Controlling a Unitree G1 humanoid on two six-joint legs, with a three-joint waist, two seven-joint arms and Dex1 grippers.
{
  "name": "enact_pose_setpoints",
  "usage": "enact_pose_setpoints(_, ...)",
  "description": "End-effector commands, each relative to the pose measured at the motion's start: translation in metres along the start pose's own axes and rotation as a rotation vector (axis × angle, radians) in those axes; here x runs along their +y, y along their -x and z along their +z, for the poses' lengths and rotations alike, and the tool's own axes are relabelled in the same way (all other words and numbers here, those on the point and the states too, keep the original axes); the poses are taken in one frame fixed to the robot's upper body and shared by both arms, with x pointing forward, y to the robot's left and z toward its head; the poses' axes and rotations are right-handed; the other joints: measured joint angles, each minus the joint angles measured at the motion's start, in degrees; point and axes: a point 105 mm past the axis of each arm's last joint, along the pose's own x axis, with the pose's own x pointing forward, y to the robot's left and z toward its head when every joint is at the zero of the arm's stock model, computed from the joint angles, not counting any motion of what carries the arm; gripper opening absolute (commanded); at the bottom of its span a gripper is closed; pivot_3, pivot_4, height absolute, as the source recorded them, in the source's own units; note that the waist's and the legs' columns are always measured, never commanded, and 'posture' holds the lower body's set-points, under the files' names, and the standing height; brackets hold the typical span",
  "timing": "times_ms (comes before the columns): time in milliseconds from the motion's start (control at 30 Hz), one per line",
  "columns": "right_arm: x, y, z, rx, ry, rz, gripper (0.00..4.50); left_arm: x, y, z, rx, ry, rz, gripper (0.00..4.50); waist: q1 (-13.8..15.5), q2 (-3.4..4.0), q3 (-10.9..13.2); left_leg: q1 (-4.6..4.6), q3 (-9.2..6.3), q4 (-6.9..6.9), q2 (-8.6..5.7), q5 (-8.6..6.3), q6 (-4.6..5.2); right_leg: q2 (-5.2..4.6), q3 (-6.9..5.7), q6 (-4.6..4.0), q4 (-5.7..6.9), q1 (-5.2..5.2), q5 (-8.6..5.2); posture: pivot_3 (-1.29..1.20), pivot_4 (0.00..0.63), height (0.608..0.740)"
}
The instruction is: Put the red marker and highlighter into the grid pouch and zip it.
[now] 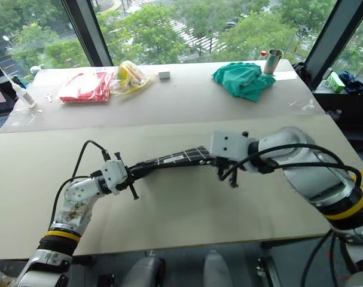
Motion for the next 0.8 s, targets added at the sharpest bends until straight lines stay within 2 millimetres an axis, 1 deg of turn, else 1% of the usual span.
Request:
enact_pose_setpoints(33,-0.027,0.023,-0.002,0.015,0.074,-0.086,0.05,0.017,0.011,0.001,0.013,-0.018,0.066,0.0,0.23,0.0,0.0,-0.02,0.0,-0.01,0.0,0.0,0.0,0.0,0.01,0.0,0.0,-0.01,0.0,0.0,0.15,0.74)
enact_pose_setpoints(100,-0.03,0.025,-0.005,0.021,0.083,-0.09,0.05,0.017,0.011,0.001,0.013,-0.019,0.067,0.0,0.52,0.0,0.0,-0.05,-0.02,-0.01,0.0,-0.01,0.02,-0.01,-0.02,0.0,-0.04,-0.01,0.0,0.0,0.15,0.74)
enact_pose_setpoints(167,-0.033,0.026,-0.012,0.03,0.085,-0.097,0.05,0.017,0.012,0.001,0.013,-0.02,0.07,0.0,0.62,0.0,0.0,-0.1,0.0,-0.01,-0.02,-0.02,0.02,-0.05,0.0,0.0,-0.08,-0.02,0.0,0.0,0.15,0.74)
enact_pose_setpoints(233,-0.032,0.022,-0.008,-0.025,0.082,-0.085,0.05,0.017,0.012,0.001,0.013,-0.021,0.07,0.0,0.81,-0.01,0.01,-0.11,0.0,-0.01,-0.05,-0.01,0.02,-0.08,0.0,0.0,-0.1,-0.02,0.0,0.0,0.15,0.74)
enact_pose_setpoints(300,-0.035,0.016,0.001,-0.121,0.01,-0.094,0.61,0.017,0.012,0.001,0.013,-0.021,0.07,0.0,0.82,-0.01,0.01,-0.09,-0.02,0.0,-0.05,-0.01,0.01,-0.07,-0.01,0.0,-0.09,0.0,0.0,0.0,0.15,0.74)
enact_pose_setpoints(333,-0.034,0.012,0.001,-0.146,-0.032,-0.088,0.84,0.017,0.011,0.002,0.012,-0.022,0.069,0.0,0.82,-0.01,0.01,-0.08,-0.01,0.0,-0.05,-0.01,0.01,-0.07,0.0,0.0,-0.07,0.0,0.0,0.0,0.15,0.74)
enact_pose_setpoints(400,-0.025,0.003,-0.005,-0.156,-0.097,-0.059,1.54,0.017,0.011,0.002,0.01,-0.025,0.065,0.0,0.81,-0.01,0.01,-0.07,-0.03,-0.01,-0.04,0.0,0.0,-0.05,0.0,0.0,-0.06,0.0,0.01,0.0,0.15,0.74)
enact_pose_setpoints(433,-0.022,0.0,-0.006,-0.161,-0.123,-0.049,1.86,0.017,0.011,0.002,0.01,-0.025,0.064,0.0,0.81,-0.01,0.01,-0.05,-0.04,0.0,-0.03,-0.01,0.01,-0.05,-0.01,0.0,-0.04,0.01,0.0,0.0,0.15,0.74)
enact_pose_setpoints(500,-0.02,0.002,-0.002,-0.237,-0.273,-0.017,2.52,0.018,0.012,0.002,0.012,-0.029,0.06,0.0,0.82,-0.01,0.01,-0.08,-0.06,0.0,-0.03,-0.01,0.01,-0.05,-0.02,0.0,-0.05,0.0,0.0,0.0,0.15,0.74)
enact_pose_setpoints(567,-0.021,0.007,-0.003,-0.294,-0.384,0.004,2.52,0.018,0.012,0.003,0.015,-0.034,0.05,0.0,0.82,-0.01,0.01,-0.11,-0.05,0.0,-0.05,0.0,0.0,-0.06,0.0,0.0,-0.05,-0.02,0.01,0.0,0.15,0.74)
enact_pose_setpoints(700,-0.017,0.021,-0.016,-0.342,-0.473,0.035,2.52,0.017,0.012,0.006,0.009,-0.049,-0.005,0.0,1.19,-0.01,0.01,-0.1,-0.08,0.0,-0.06,0.0,0.0,-0.07,-0.02,0.0,-0.05,0.01,0.01,0.0,0.15,0.74)
enact_pose_setpoints(800,-0.014,0.035,-0.017,-0.45,-0.546,0.06,2.52,0.007,0.011,0.011,-0.008,-0.076,-0.128,0.0,1.47,-0.01,0.01,-0.09,-0.09,0.0,-0.06,0.0,0.0,-0.06,-0.05,0.0,-0.06,0.04,0.01,0.0,0.15,0.74)
